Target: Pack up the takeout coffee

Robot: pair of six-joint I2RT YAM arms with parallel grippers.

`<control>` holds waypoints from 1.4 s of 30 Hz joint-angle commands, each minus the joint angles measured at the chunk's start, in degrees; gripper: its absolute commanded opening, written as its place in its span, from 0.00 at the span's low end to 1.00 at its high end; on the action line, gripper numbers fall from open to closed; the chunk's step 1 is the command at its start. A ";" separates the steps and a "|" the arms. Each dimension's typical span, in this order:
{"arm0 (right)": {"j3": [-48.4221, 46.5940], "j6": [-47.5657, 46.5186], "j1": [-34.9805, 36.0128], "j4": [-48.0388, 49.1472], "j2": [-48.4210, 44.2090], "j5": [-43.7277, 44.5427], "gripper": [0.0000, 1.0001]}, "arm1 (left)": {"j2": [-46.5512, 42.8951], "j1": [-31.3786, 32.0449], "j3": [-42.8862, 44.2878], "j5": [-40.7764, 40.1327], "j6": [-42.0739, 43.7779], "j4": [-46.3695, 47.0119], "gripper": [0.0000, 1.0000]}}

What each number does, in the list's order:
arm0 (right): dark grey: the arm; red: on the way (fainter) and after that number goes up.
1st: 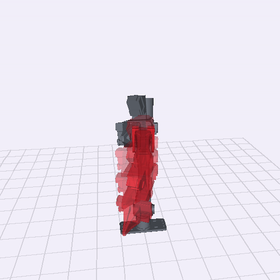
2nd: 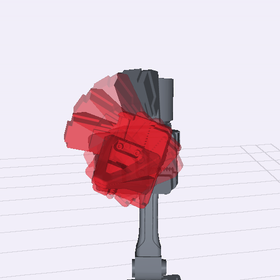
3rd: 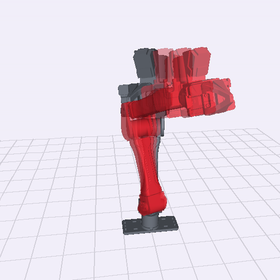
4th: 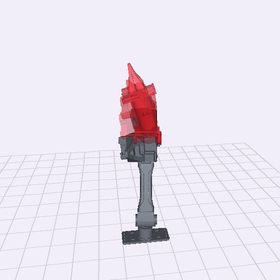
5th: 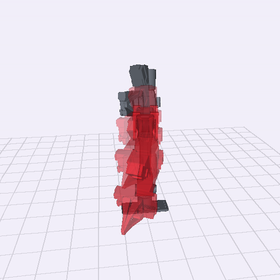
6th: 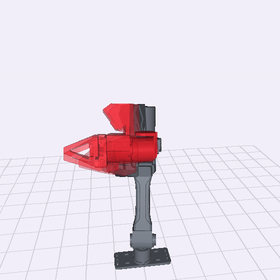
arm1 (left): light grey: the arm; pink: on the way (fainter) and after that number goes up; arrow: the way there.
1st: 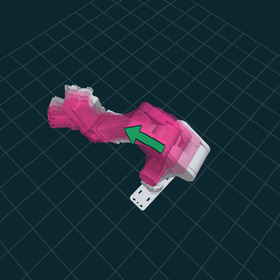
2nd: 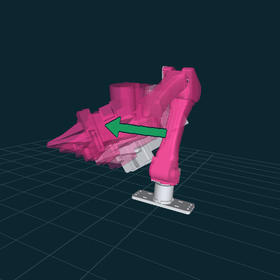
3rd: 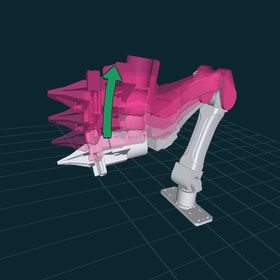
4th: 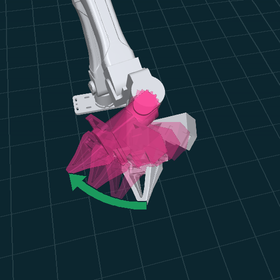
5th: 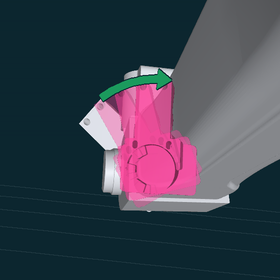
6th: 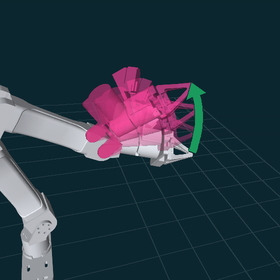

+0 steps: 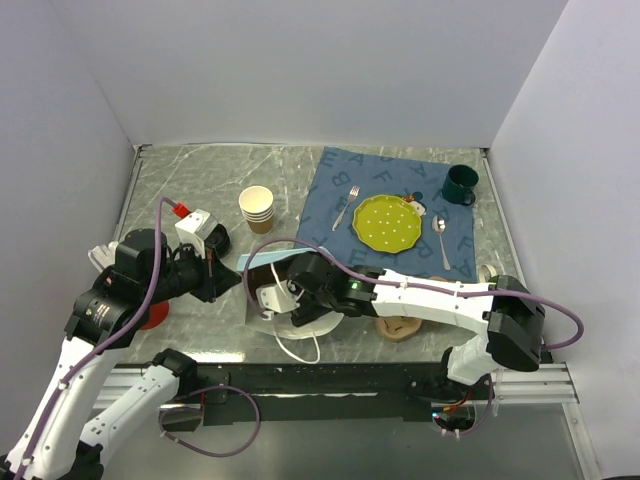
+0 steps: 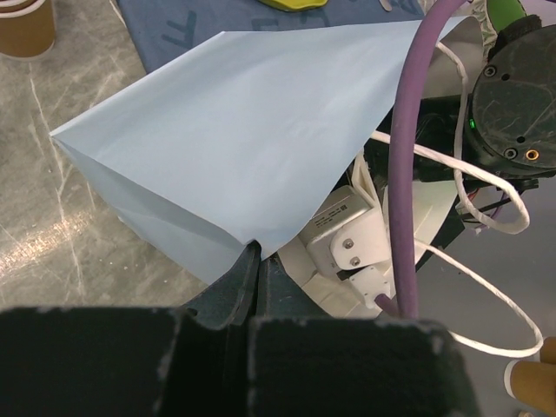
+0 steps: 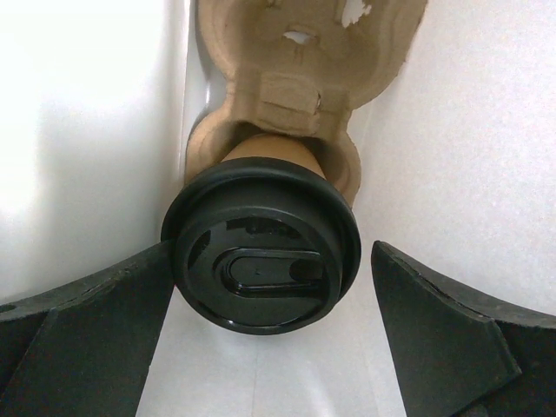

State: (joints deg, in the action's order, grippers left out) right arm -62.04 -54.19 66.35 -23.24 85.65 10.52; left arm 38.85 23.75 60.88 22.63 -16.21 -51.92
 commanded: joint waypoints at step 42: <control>-13.46 3.66 -2.80 -20.26 -3.12 -9.12 0.97 | 2.63 -0.10 5.12 -0.84 1.70 -0.99 0.01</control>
State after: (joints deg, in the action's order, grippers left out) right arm -72.66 -51.46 64.23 -41.95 83.37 2.31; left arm 41.25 23.75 63.13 22.41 -15.73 -53.43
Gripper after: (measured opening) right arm 0.974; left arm 0.017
